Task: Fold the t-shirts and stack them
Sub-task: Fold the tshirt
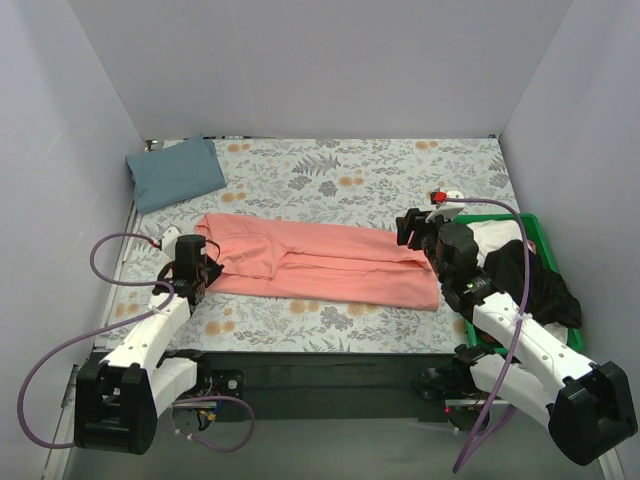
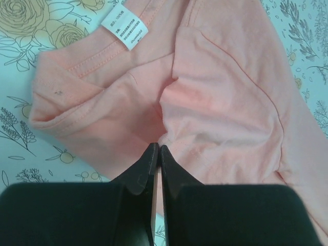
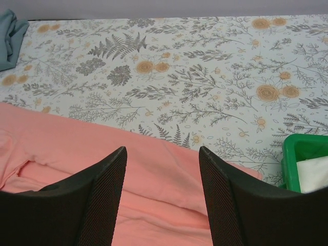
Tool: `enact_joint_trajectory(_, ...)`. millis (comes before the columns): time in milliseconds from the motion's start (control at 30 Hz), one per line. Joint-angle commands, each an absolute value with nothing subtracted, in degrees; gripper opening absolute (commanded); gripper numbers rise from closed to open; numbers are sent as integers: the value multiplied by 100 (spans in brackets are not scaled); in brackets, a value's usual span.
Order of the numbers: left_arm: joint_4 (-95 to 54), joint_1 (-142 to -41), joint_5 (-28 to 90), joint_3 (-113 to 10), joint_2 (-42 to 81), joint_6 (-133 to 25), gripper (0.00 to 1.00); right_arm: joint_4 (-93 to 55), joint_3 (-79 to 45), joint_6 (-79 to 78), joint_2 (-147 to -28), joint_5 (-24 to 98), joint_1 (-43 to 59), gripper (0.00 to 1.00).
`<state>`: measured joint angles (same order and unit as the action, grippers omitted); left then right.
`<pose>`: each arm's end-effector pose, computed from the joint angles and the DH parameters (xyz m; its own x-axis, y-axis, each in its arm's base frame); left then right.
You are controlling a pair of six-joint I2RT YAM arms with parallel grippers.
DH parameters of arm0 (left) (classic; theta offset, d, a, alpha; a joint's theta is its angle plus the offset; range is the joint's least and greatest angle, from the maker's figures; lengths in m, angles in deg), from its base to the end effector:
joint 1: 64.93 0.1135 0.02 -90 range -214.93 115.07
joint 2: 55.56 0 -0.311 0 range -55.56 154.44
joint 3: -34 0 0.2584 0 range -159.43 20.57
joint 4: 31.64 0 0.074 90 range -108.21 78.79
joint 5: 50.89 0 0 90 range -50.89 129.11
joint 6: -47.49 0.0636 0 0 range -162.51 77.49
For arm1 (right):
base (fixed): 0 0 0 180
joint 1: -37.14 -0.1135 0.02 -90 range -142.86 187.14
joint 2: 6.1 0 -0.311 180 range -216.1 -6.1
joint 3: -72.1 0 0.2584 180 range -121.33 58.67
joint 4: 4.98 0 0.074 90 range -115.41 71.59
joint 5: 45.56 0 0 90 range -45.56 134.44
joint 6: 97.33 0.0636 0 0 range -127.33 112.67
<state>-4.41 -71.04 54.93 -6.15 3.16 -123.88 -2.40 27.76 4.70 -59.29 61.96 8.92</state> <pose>0.1984 -0.0038 0.2001 -0.0214 -0.9544 -0.2978 -0.7178 0.2220 -0.6599 0.2054 0.0885 0.3080 -0.1331 0.1541 -0.9790 -0.1631 0.9710 0.1750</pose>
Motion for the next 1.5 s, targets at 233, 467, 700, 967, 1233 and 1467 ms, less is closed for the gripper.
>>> enact_joint_trajectory(233, 278, -7100, 5256, -342, -247, -13004, 0, -118, 2817, 550, -5884, 5868, 911, 65)
enact_joint_trajectory(467, 507, -7188, 5369, -254, -230, -13251, 0, -136, 2800, 480, -5910, 5754, 911, 66)
enact_joint_trajectory(700, 578, -7188, 5792, -438, -230, -13181, 46, -153, 2545, 330, -6427, 5043, 788, 66)
enact_joint_trajectory(967, 193, -7275, 6091, -966, -335, -12734, 58, -144, 1852, 295, -7350, 4901, -265, 66)
enact_joint_trajectory(1233, -1774, -7407, 5230, -597, 674, -12619, 58, 14, 876, 681, -9116, 4488, -1295, 64)
enact_joint_trajectory(1467, -2744, -7442, 4728, -483, 1536, -12478, 60, 172, 15, 1059, -10418, 4330, -1945, 62)
